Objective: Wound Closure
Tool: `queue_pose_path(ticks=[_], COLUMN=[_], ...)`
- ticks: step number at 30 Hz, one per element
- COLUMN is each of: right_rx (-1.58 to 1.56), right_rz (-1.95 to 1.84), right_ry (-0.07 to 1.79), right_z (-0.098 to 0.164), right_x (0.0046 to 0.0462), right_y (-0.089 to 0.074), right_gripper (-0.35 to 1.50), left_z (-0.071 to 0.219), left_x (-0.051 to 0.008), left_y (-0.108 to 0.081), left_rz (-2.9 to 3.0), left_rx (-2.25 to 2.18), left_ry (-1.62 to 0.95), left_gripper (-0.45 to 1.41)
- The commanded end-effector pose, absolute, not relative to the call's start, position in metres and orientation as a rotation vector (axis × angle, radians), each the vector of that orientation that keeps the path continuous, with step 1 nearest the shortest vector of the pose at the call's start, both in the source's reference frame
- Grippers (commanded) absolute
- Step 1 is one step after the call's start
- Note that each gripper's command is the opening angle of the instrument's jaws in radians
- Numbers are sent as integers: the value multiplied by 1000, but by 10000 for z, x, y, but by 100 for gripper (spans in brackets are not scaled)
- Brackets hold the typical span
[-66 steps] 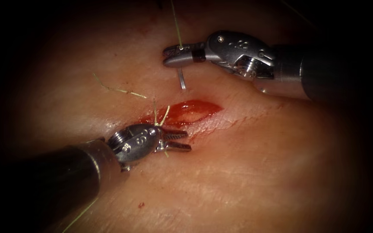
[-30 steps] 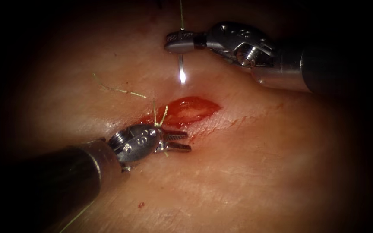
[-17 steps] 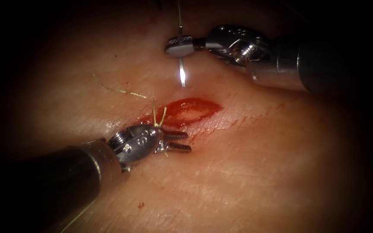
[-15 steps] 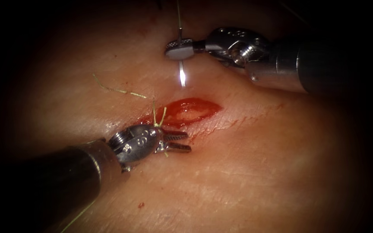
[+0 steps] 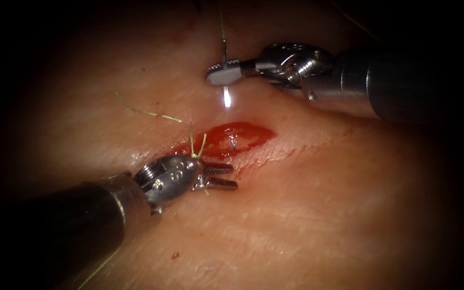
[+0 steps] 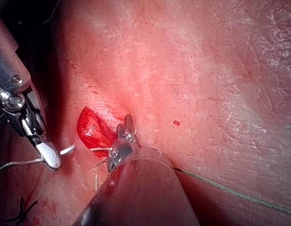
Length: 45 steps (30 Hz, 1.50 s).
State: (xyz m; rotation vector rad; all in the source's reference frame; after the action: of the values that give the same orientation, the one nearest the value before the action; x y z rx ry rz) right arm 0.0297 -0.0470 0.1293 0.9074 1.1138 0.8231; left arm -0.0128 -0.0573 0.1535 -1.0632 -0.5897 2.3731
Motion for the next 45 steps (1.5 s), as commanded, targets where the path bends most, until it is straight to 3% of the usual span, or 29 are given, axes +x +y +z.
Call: queue_pose_path(ticks=[1, 22, 25, 27, 31, 32, 33, 34, 36, 41, 45], right_rx=[919, 1048, 935, 871, 775, 744, 724, 681, 617, 523, 464], right_rz=[821, 825, 751, 727, 668, 652, 644, 639, 648, 648, 643], right_ry=[1112, 1098, 1162, 1188, 1207, 1208, 1208, 1211, 1207, 1208, 1210], right_z=[1296, 1286, 1285, 1287, 1289, 1290, 1290, 1290, 1290, 1285, 1278], right_x=[304, 291, 288, 287, 285, 285, 285, 285, 287, 290, 293], right_y=[-468, -505, -504, -500, -491, -489, -488, -486, -482, -472, -462], right_gripper=[-35, -35, -35, 7, 32, 46, 64, 96, 128, 145, 146], left_z=[1542, 1544, 1545, 1545, 1545, 1545, 1545, 1545, 1546, 1547, 1547], left_x=[-132, -131, -132, -132, -132, -132, -132, -132, -132, -132, -133], left_y=[-571, -572, -572, -572, -572, -573, -573, -573, -573, -574, -574], left_rz=[2374, 2383, 2383, 2383, 2392, 2392, 2392, 2392, 2392, 2395, 2395], left_rx=[-1064, -1037, -1037, -1037, -1033, -1033, -1033, -1033, -1033, -1030, -1029], left_ry=[-589, -591, -590, -589, -587, -587, -587, -587, -586, -584, -584], left_gripper=[19, 19, 19, 19, 19, 19, 19, 19, 18, 14, 14])
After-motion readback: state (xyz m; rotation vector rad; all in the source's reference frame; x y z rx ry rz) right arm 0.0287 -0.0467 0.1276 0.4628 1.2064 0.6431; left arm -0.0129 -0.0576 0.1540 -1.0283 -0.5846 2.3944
